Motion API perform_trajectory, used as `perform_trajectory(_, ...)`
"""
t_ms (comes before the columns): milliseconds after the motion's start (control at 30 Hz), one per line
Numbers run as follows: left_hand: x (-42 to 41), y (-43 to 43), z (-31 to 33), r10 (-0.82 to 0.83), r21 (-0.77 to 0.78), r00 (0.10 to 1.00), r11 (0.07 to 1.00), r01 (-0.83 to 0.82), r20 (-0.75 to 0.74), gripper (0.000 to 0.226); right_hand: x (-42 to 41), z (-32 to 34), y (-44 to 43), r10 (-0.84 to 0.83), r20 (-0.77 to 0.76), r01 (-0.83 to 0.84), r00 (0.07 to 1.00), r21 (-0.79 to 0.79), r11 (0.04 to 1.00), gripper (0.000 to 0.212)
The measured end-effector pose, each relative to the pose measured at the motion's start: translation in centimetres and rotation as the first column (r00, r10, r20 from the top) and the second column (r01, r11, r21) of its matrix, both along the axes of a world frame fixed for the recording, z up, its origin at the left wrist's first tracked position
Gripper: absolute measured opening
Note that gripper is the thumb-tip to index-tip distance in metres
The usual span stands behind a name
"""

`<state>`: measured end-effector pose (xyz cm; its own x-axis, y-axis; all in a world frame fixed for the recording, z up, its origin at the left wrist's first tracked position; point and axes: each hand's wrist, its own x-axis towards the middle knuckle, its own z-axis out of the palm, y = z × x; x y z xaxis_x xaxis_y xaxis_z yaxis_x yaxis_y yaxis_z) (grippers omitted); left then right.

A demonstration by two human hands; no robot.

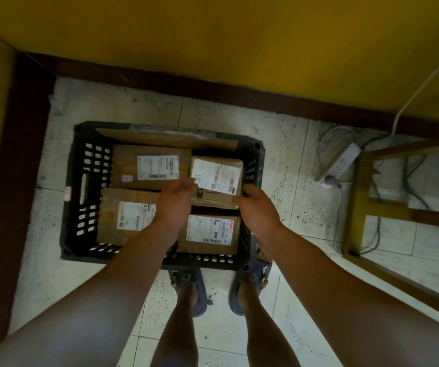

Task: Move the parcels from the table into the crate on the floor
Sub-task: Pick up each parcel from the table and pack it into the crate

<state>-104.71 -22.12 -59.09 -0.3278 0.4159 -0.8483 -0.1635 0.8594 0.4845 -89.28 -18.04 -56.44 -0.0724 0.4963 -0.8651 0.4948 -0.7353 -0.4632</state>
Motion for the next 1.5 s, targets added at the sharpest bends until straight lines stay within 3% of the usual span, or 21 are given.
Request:
perform_trajectory(167, 2.3, 0.2, 12.7, 0.051, 0.104, 0.996, 0.993, -0.059, 0.077, 0.021, 2.9, 11.5, -0.6, -0.024, -0.023, 0.025, 0.999, 0.047, 0.999, 0.010)
perform_trajectory(333, 5.4, -1.1, 26.8, -0.076, 0.271, 0.995, 0.961, 0.055, 0.067, 0.028, 5.6, 25.0, -3.3, -0.091, -0.027, 0.094, 0.996, 0.200, 0.975, 0.015)
perform_trajectory(467, 7.5, -1.7, 34.6, -0.136, 0.373, 0.981, 0.925, 0.076, 0.138, 0.026, 7.9, 33.1, -6.1, -0.151, -0.021, 0.149, 0.988, 0.321, 0.935, 0.043)
perform_trajectory(667, 13.2, -1.9, 43.5, -0.349, 0.541, 0.937, 0.794, 0.277, 0.033, 0.021, 13.9, 42.2, -10.0, -0.286, -0.065, 0.280, 0.956, 0.487, 0.827, 0.038)
perform_trajectory(833, 21.2, -3.5, 47.8, -0.473, 0.599, 0.881, 0.709, 0.372, 0.012, 0.024, 21.8, 46.2, -13.4, -0.342, -0.090, 0.323, 0.936, 0.607, 0.726, 0.038)
perform_trajectory(1167, 47.3, -9.0, 50.2, -0.622, 0.617, 0.769, 0.665, 0.422, 0.145, 0.018, 46.9, 48.3, -21.8, -0.535, -0.098, 0.456, 0.839, 0.665, 0.592, 0.034)
perform_trajectory(1367, 59.2, -11.7, 51.3, -0.741, 0.634, 0.668, 0.551, 0.542, 0.073, 0.019, 58.8, 48.5, -24.9, -0.648, -0.150, 0.575, 0.747, 0.635, 0.516, 0.025)
perform_trajectory(1500, 63.4, -10.1, 51.5, -0.736, 0.639, 0.676, 0.535, 0.553, 0.031, 0.018, 63.8, 48.6, -24.0, -0.678, -0.205, 0.637, 0.706, 0.602, 0.482, 0.021)
